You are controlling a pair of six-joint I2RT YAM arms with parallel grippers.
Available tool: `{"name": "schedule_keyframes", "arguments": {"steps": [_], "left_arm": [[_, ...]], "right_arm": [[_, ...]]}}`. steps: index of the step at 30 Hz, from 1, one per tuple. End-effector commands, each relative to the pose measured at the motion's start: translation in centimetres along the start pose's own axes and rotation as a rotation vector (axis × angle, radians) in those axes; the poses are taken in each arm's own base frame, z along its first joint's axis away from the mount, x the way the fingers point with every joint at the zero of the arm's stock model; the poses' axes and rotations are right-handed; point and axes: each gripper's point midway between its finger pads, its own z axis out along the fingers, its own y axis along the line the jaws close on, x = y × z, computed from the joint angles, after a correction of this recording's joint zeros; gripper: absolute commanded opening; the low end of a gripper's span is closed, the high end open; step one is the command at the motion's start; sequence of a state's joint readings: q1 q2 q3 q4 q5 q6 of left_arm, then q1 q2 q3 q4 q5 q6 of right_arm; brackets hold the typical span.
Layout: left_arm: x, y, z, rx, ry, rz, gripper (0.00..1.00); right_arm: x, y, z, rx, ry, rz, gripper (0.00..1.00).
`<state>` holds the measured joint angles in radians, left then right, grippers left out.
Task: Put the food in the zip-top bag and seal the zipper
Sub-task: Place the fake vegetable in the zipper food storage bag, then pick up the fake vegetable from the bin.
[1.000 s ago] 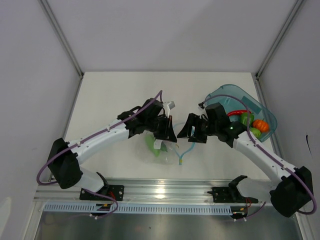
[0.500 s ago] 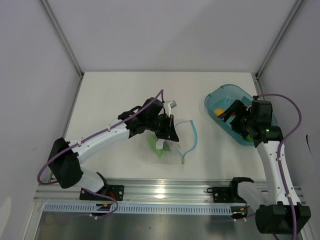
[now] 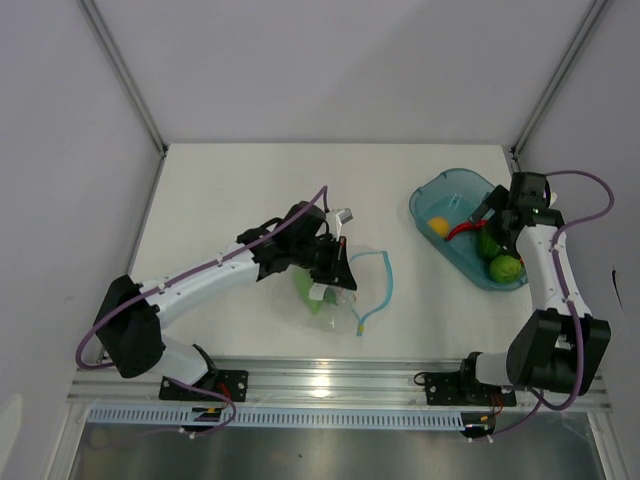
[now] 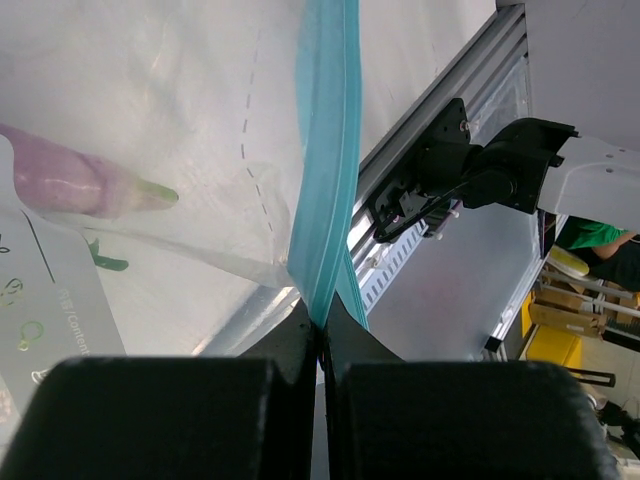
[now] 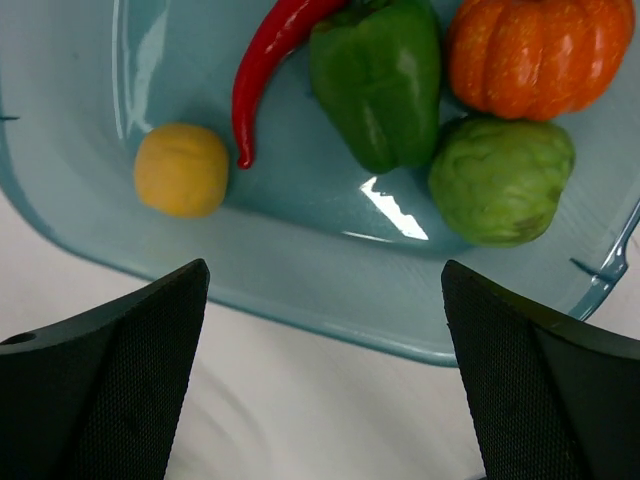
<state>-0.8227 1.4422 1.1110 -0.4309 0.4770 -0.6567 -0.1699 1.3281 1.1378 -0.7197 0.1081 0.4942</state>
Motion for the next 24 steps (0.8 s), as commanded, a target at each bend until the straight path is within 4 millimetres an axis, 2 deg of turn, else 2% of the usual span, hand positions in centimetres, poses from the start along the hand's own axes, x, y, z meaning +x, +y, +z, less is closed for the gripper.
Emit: {"name": "schedule_keyframes", "arguments": {"steps": [1,11,14,18,24], "left_arm": [[-0.5,-2.1,-1.2,0.070,-0.034,0.027,0.01],[-0.1,-1.5,-1.0,0.053,-0.013,0.029,0.01],[0.1,-1.3,-0.5,0.051,0.004,0.022,0.01],[-0.1,-1.2,-0.2,0.037,0.018,0.021,0.00],[-0.5,-1.1,0.0,0.022,0.017,0.009,0.01]], "right_arm": [[-2.9,-1.3,1.6,0.113,-0.081,-0.037,1.00],[-4.3,-2.0,8.2,0.264,-0.035,-0.158,0.97],[-4.9,-1.5,9.1,0.277,-0.041,-0.186,0.96],[-4.4,-1.4,11.1,0.314,-0.020,-0.220,0.96],[-3.7,-1.6,12.3,0.371,-0.019,-0.238,0.95]]}}
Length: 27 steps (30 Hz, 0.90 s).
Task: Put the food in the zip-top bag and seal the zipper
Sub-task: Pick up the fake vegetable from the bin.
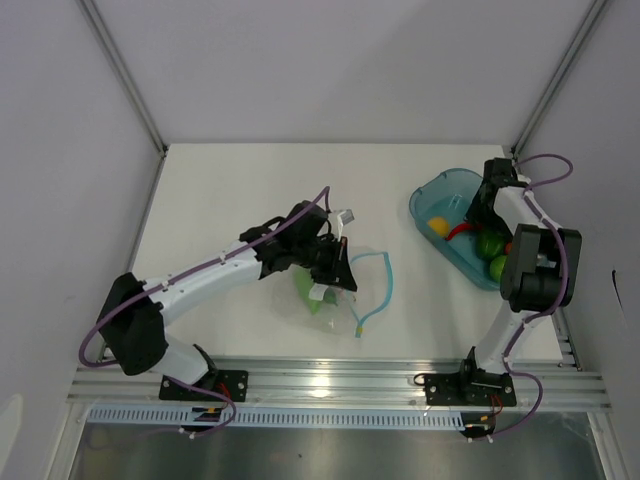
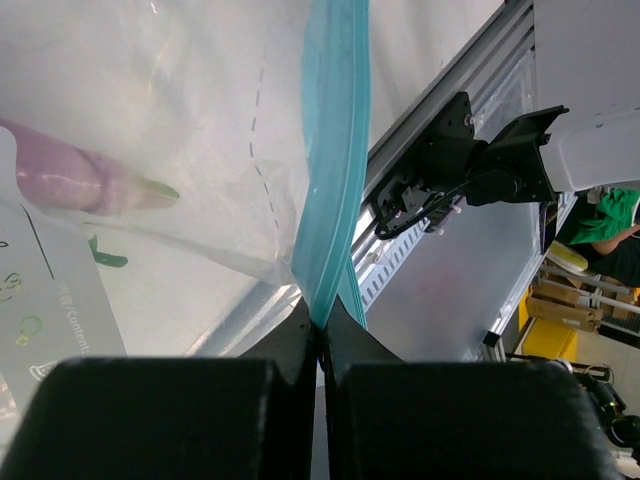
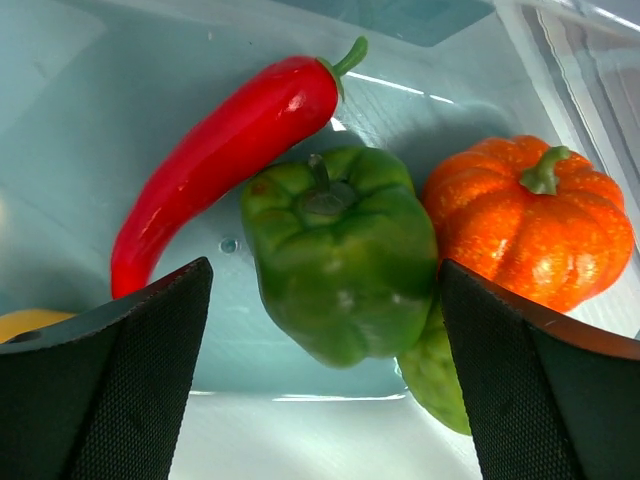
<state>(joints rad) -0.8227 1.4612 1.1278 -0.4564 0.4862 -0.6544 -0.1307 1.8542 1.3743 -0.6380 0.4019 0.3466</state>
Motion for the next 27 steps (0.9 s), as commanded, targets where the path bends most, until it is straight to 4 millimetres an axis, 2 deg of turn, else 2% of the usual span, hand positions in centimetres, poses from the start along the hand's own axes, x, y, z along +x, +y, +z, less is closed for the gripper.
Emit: {"name": "schedule_keyframes", "arguments": {"steps": [1,9,12,15,16,20,21,24,25,27], "left_arm": [[-1.0,-1.5,-0.2,0.033,-0.013,0.021,0.01],[-1.1,-1.4,0.0,0.023,0.001,0.010,0.01],[-1.1,-1.4,0.0,0.022,-0.001,0.008,0.01],[-1.1,-1.4,-0.1,0.022,-0.001,0.004,0.01],[-0.9,-1.3,-0.1,0.020,0.002,0.001,0.01],[-0.8,-1.3,-0.3,0.018,-0.003,0.002,0.01],[-0.8,-1.2,-0.4,0.015,-0.005,0.002,0.01],[-0.8,-1.3,-0.6,0.016,-0.011,0.006,0.01],[-0.8,-1.2,-0.6,0.013,-0.014,0.005,0.01],[-0.9,-1.3,-0.6,0.013,-0.017,0.008,0.01]], "right_arm": [[-1.6,-0.2,0.2,0.064,-0.061,-0.002,0.94],[-1.6,-0.6,0.8,0.115,-0.089,0.007,0.88],[-2.1,-0.4,1.3,0.112,-0.100,0.005,0.81],[-2.1,0.1,1.3,0.091,-0.096,-0.002,0.67],[-2.2,0.1,1.3,0.089,-0.098,-0.002,0.54],[-2.2,0.3,0.6,0.071,-0.103,0.000,0.46],[-2.4,0.3,0.0,0.060,-0.111,0.006,0.42],[-2.5,0.5,-1.6,0.035,-0.127,0.010,0.40],[-3.2,0.6,-3.2,0.009,-0.158,0.021,0.39],[-2.9,1.0,-4.8,-0.018,-0.176,0.009,0.36]]}}
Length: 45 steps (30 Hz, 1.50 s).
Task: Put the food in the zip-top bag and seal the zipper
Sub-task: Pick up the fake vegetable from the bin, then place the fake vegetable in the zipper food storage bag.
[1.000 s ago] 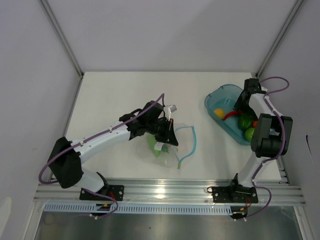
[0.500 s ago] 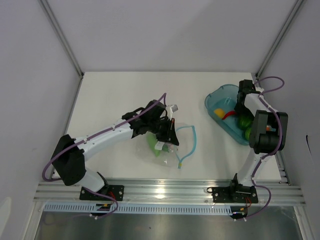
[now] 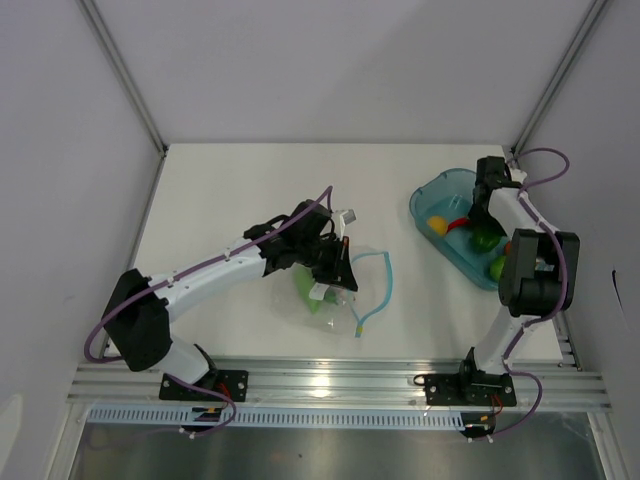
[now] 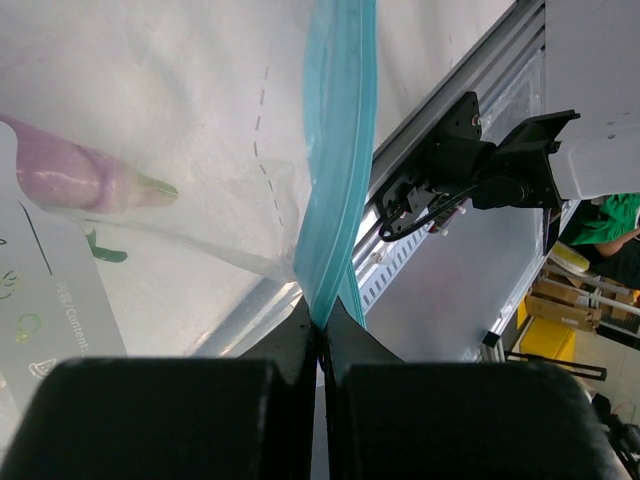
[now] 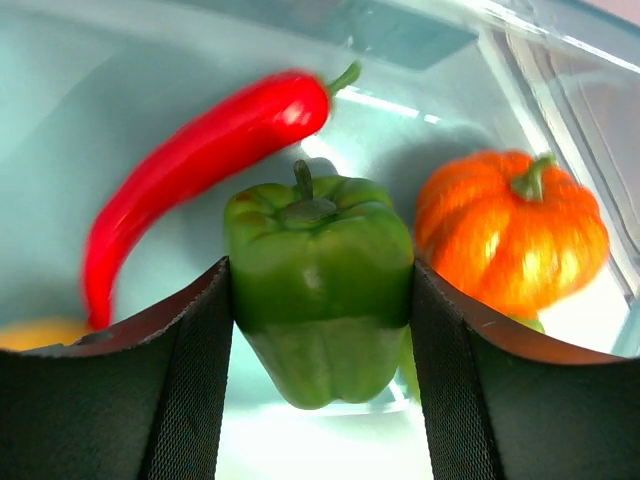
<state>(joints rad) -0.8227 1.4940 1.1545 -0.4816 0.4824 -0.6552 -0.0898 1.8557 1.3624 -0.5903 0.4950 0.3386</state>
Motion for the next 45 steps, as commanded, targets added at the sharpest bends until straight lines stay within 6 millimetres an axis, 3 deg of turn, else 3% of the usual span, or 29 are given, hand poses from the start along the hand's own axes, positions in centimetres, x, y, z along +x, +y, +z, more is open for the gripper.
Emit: {"name": "schedule_keyframes", "arguments": {"steps": [1,4,7,8,10,11,12,13,19,20,23,34,40,45], "left_arm": [[-0.8,-1.7,-1.2,0.035,-0.039,0.025,0.01],[-1.1,-1.9,-1.3,0.040,-0.045,0.030,0.01],[-1.3,-2.1,-1.3,0.041,-0.046,0.034,0.00],[-1.3,-2.0,-1.2,0.038,-0.045,0.034,0.01],[-1.6,-2.2,-1.2,0.039,-0.048,0.039,0.01],[-1.7,-2.3,-1.2,0.039,-0.048,0.040,0.01],[-1.8,-2.4,-1.2,0.042,-0.049,0.045,0.01],[-2.0,-2.4,-1.2,0.040,-0.051,0.048,0.01],[-2.4,-2.6,-1.3,0.036,-0.054,0.054,0.01],[-2.5,-2.8,-1.3,0.039,-0.057,0.057,0.00],[-2.7,-2.9,-1.3,0.039,-0.057,0.055,0.01],[-3.2,-3.5,-1.6,0.045,-0.063,0.055,0.01],[-2.9,-4.0,-1.6,0.074,-0.048,0.041,0.01],[-2.5,-4.6,-1.7,0.108,-0.036,0.026,0.01]], "right_arm": [[-3.1,0.5,-6.2,-0.111,-0.129,0.054,0.35],[-2.3,1.1,-8.5,-0.189,-0.121,0.055,0.34],[-1.3,2.5,-12.1,-0.348,-0.109,0.051,0.34],[-1.1,3.1,-14.2,-0.447,-0.106,0.056,0.34],[1.4,5.4,-16.9,-0.603,-0.067,-0.004,0.34],[2.3,6.1,-18.2,-0.677,-0.046,-0.018,0.34],[3.3,6.7,-20.9,-0.796,-0.029,-0.039,0.34],[5.0,7.1,-21.9,-0.850,-0.002,-0.072,0.34],[12.0,7.6,-29.2,-1.175,0.098,-0.186,0.34],[13.7,7.7,-29.6,-1.198,0.138,-0.208,0.34],[15.9,7.3,-30.7,-1.238,0.161,-0.232,0.34],[17.5,6.2,-33.0,-1.332,0.181,-0.225,0.33],[17.3,8.2,-32.9,-1.366,0.188,-0.186,0.33],[16.3,11.5,-33.2,-1.393,0.181,-0.128,0.36]]}}
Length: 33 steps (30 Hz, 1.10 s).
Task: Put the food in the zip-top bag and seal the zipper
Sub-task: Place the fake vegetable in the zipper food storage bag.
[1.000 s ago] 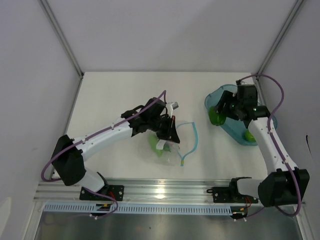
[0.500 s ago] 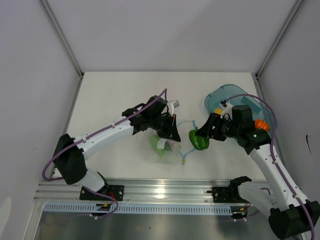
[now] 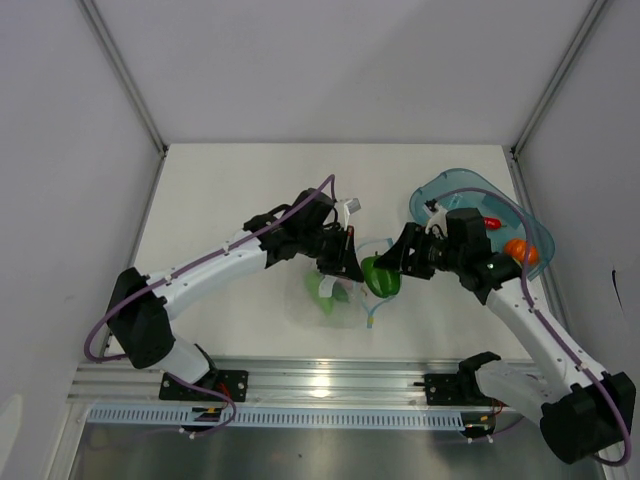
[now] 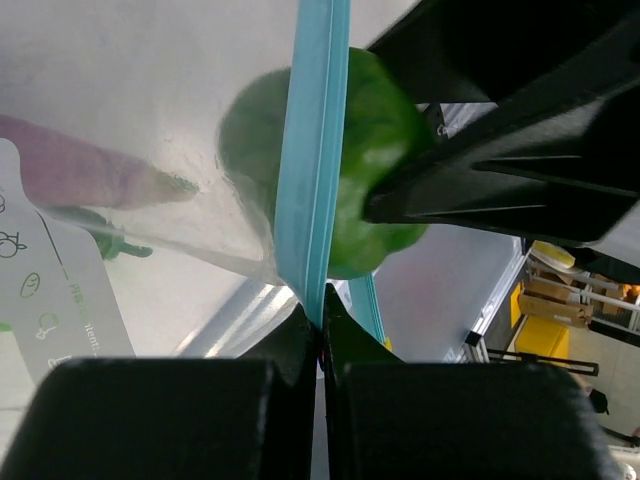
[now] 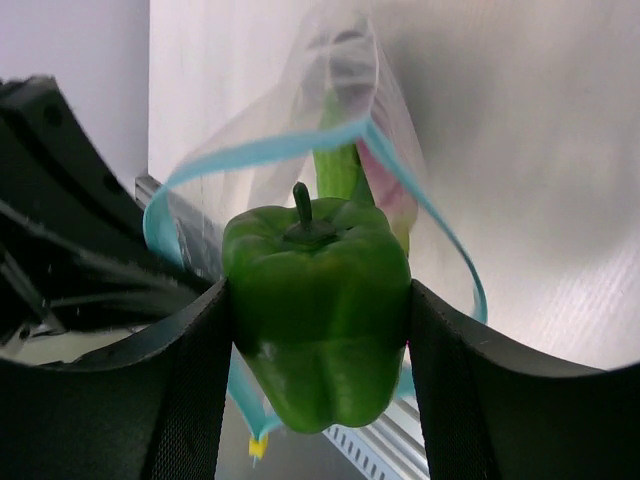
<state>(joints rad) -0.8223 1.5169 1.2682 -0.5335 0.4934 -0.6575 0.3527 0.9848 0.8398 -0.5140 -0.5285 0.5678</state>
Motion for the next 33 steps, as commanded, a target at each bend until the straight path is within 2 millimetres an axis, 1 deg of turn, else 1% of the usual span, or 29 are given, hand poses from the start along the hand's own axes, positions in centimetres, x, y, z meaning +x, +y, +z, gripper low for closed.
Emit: {"name": "schedule_keyframes", "arguments": {"steps": [1,2,4,5,7,8,10,12,13,15,16,18,21,22,24,25,26,28,29,30,32,33], "left_arm": [[-0.6,-2.4,-0.7,0.083,-0.017,0.008,0.00],[-0.6,-2.5,-0.7,0.089,-0.017,0.004,0.01],[-0.6,-2.8,-0.9,0.098,-0.018,0.005,0.01],[-0.7,-2.8,-1.0,0.099,-0.022,0.006,0.01],[-0.7,-2.9,-1.2,0.101,-0.026,0.010,0.01],[-0.6,-2.8,-1.2,0.098,-0.025,0.008,0.01],[-0.5,-2.7,-1.2,0.098,-0.027,0.009,0.01],[-0.3,-2.5,-1.0,0.095,-0.021,0.005,0.01],[-0.3,-2.4,-0.9,0.096,-0.020,0.004,0.01],[-0.2,-2.4,-0.7,0.101,-0.014,0.000,0.01],[-0.2,-2.4,-0.6,0.102,-0.014,-0.001,0.01],[-0.2,-2.3,-0.6,0.103,-0.013,0.001,0.01],[0.0,-2.0,-0.5,0.096,-0.010,0.003,0.01],[0.1,-1.9,-0.5,0.092,-0.010,0.006,0.01],[0.1,-1.7,-0.5,0.086,-0.013,0.008,0.01],[0.1,-1.7,-0.5,0.086,-0.013,0.009,0.01],[0.3,-1.5,-0.4,0.083,-0.009,0.009,0.01],[0.4,-1.4,-0.3,0.084,-0.008,0.011,0.01],[0.5,-1.2,-0.3,0.082,-0.005,0.009,0.01],[0.5,-1.3,-0.3,0.084,-0.008,0.013,0.01],[0.5,-1.3,-0.3,0.087,-0.009,0.014,0.01],[0.5,-1.3,-0.4,0.090,-0.010,0.016,0.01]], "right_arm": [[-2.5,1.6,2.0,-0.038,-0.076,0.005,0.38],[-2.5,2.2,2.4,-0.038,-0.073,0.000,0.48],[-2.4,2.1,3.3,-0.011,-0.056,-0.008,0.60],[-2.3,2.2,3.5,0.011,-0.053,-0.022,0.69],[-2.2,1.9,3.5,0.040,-0.052,-0.037,0.74],[-2.1,1.7,3.3,0.059,-0.057,-0.041,0.80],[-2.2,1.4,2.8,0.078,-0.072,-0.057,0.83],[-2.3,1.2,1.8,0.104,-0.091,-0.070,0.86],[-2.1,0.8,1.5,0.125,-0.084,-0.075,0.87],[-2.7,0.8,0.6,0.144,-0.111,-0.086,0.91],[-2.6,0.5,0.2,0.160,-0.104,-0.087,0.92],[-3.1,0.5,-0.8,0.179,-0.130,-0.092,0.93],[-4.6,0.0,-2.9,0.233,-0.190,-0.094,0.91],[-5.6,-0.4,-3.9,0.260,-0.218,-0.079,0.91],[-6.6,-1.0,-5.0,0.288,-0.252,-0.073,0.88],[-7.0,-1.6,-5.4,0.306,-0.258,-0.055,0.87],[-8.3,-2.4,-6.4,0.332,-0.300,-0.026,0.86],[-9.6,-3.7,-7.0,0.358,-0.334,0.021,0.83],[-10.8,-4.8,-7.9,0.395,-0.381,0.059,0.81],[-11.5,-5.6,-8.2,0.422,-0.411,0.091,0.80],[-13.8,-8.3,-9.3,0.523,-0.506,0.155,0.80],[-14.5,-9.1,-9.5,0.546,-0.538,0.193,0.80]]}}
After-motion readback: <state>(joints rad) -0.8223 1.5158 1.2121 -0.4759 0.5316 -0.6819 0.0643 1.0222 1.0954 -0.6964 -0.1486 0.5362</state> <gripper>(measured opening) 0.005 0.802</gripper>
